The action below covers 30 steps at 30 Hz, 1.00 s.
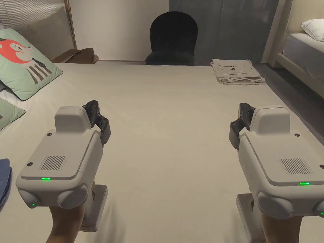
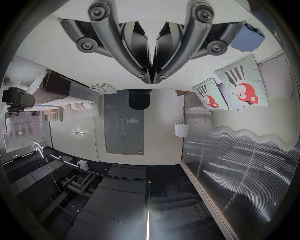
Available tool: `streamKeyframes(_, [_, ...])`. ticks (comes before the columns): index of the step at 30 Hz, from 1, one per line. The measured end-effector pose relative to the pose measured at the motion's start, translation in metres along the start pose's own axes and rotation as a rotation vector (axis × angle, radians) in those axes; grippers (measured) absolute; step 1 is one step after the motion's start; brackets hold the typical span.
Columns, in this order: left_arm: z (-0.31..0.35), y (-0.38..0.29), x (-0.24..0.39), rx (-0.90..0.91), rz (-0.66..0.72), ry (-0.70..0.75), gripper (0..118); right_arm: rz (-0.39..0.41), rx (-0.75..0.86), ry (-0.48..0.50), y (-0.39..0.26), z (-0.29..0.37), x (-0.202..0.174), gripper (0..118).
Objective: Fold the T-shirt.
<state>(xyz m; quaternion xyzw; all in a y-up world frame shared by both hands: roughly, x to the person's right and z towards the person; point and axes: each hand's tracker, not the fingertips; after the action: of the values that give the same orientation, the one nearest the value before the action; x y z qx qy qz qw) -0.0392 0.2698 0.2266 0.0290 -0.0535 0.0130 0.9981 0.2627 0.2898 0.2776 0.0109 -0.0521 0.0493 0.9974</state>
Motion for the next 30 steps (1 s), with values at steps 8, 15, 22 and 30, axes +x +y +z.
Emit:
streamKeyframes(8, [0.0001, -0.0014, -0.0007, 0.002, 0.002, -0.006, 0, -0.001, -0.002, -0.003, 0.0, 0.0004, 0.0012, 0])
streamKeyframes(15, [0.0016, -0.003, 0.0001, -0.007, -0.015, -0.007, 0, 0.003, -0.003, -0.002, 0.0001, 0.0017, 0.0006, 0])
streamKeyframes(22, [0.0017, -0.0041, -0.0015, -0.015, -0.015, -0.003, 0, 0.006, -0.003, -0.001, -0.0001, 0.0025, -0.0002, 0])
streamKeyframes(30, [0.0021, -0.0053, -0.0017, -0.019, -0.019, -0.005, 0, 0.005, -0.001, 0.001, -0.0001, 0.0033, -0.0002, 0])
